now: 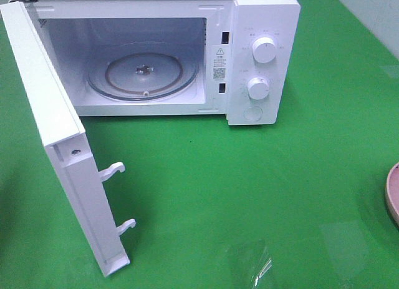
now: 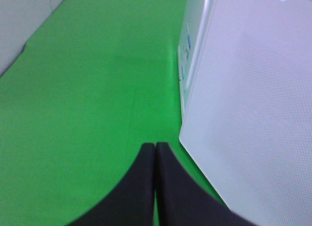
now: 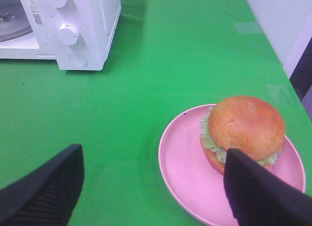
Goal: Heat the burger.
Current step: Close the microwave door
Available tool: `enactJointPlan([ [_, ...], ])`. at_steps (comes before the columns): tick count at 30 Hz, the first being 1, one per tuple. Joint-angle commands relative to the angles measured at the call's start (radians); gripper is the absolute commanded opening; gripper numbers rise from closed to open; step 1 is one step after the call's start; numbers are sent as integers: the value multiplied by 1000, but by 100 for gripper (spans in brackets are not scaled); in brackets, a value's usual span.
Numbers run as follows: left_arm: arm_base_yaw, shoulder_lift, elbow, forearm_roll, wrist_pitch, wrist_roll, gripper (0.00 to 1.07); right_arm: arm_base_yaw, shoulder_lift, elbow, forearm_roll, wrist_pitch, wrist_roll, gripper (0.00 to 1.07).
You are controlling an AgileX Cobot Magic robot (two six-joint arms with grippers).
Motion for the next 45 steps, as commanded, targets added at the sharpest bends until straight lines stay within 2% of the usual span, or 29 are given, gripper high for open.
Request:
enactJointPlan([
  [1,0,0,2,210,-16,-121,0,-6,-27,1,4,-6,-6,76],
  [2,0,0,2,210,-16,-121,0,-6,-27,1,4,-6,-6,76],
  [3,0,0,2,258,-15,-155,0,-6,-27,1,4,-6,-6,76],
  [4,0,0,2,258,-15,-155,0,-6,-27,1,4,-6,-6,76],
  [5,0,0,2,375,-18,-232,0,-6,-27,1,4,-6,-6,76],
  [6,0,0,2,375,-18,-232,0,-6,-27,1,4,-6,-6,76],
  [8,0,7,2,457,-35,-267,0,-6,-27,1,4,-6,-6,76],
  [12,0,26,2,489,-57,-277,0,-6,-27,1,3,-6,-6,76],
  [13,0,58,2,507,-96,-298,0,-6,-27,1,3,-6,-6,76],
  [17,0,113,2,558,-170,-299,0,-6,-27,1,3,-6,-6,76],
  [18,0,132,1,596,-192,-299,0,-6,-27,1,3,-6,-6,76],
  [21,0,147,1,617,-202,-301,0,-6,-27,1,3,-6,-6,76],
  [24,0,183,1,662,-222,-334,0,-6,-27,1,2,-6,-6,76],
  [28,0,221,1,715,-254,-337,0,-6,-27,1,2,-6,-6,76],
  [36,0,244,1,753,-246,-344,0,-6,-27,1,2,-6,-6,76],
  [41,-67,244,-33,758,-199,-343,0,-6,-27,1,2,-6,-6,76],
  [45,-90,253,-51,757,-186,-345,0,-6,-27,1,2,-6,-6,76],
])
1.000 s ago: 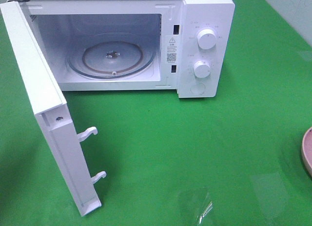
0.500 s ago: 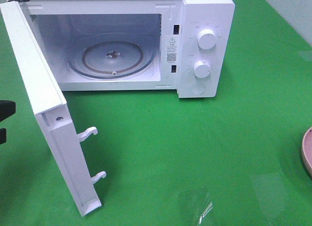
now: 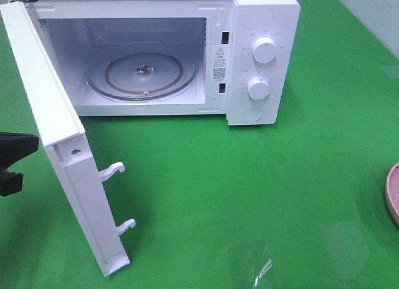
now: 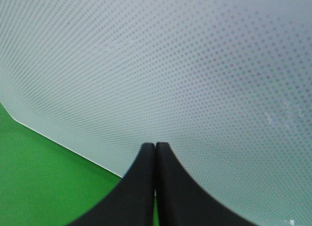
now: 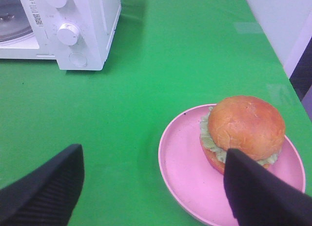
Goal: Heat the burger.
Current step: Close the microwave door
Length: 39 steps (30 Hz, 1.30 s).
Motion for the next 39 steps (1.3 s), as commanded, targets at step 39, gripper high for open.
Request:
enactJointPlan([
  [39,-322,322,-267,-320,93,-4,0,-6,-27,1,2,-6,-6,75],
])
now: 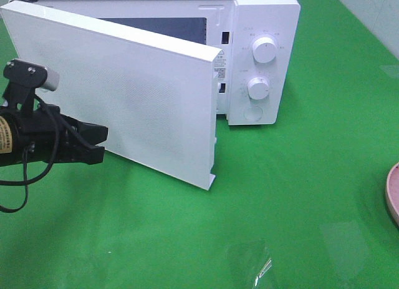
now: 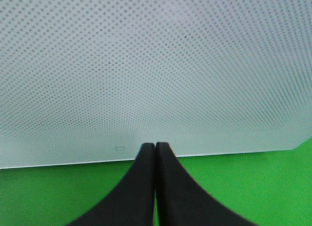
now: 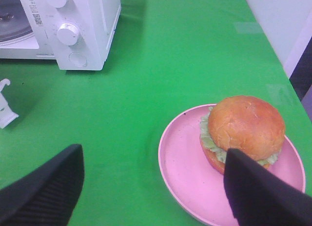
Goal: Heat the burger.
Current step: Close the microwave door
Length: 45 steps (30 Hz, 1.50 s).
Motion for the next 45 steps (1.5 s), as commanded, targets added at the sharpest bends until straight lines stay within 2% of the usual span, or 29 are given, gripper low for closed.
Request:
enactJointPlan([
  [1,-13,8,-17,-33,10,-4,0,-6,-27,1,2,-6,-6,75],
  [7,-67,45,-67,-58,54,2,0,-6,-27,1,2,-6,-6,75],
  [9,-96,73,-120,-89,108,2,0,-6,-27,1,2,-6,-7,75],
  [17,-134,131,-209,-186,117,9,0,-6,-27,1,2,-6,-6,75],
  [21,-141,150,-241,-230,131,30,0,-6,-27,1,2,-6,-6,75],
  [24,-147,178,-290,-309,162,59,0,-6,-27,1,2,-6,-6,75],
  [31,-152,210,-343,-337,160,73,0,-6,-27,1,2,-6,-6,75],
  [40,-152,262,-404,-440,151,102,0,-6,-27,1,1,-6,-8,75],
  [43,-152,278,-418,-494,137,123,0,-6,-27,1,1,-6,-8,75],
  [44,-152,287,-427,-537,117,156,0,-6,-27,1,1,-6,-8,75],
  [45,-152,287,-427,-537,117,156,0,-6,-27,1,1,-6,-8,75],
])
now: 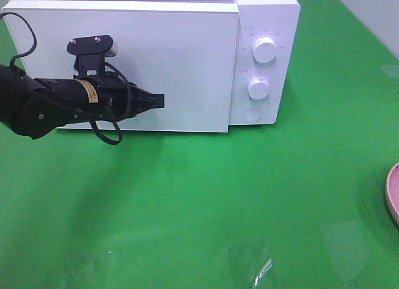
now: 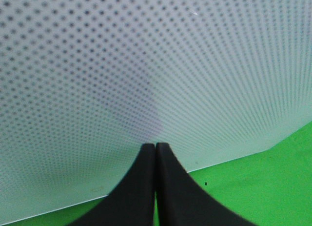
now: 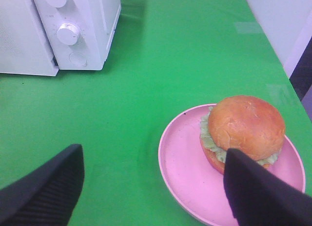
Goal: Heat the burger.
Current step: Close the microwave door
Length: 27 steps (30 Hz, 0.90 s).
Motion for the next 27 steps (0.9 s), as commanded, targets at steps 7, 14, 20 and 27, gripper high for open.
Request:
enactJointPlan([
  [7,0,17,-47,-198,-104,147,0,-6,-27,1,1,-6,-8,75],
  [14,-39,16,-48,-236,-233,260,0,-6,-27,1,1,-6,-9,75],
  [20,-144,16,-47,-484,-293,500,0,-6,-27,1,0,-6,-8,75],
  [27,-167,17,-47,-631,-359,627,0,-6,-27,1,-1,-6,-10,75],
])
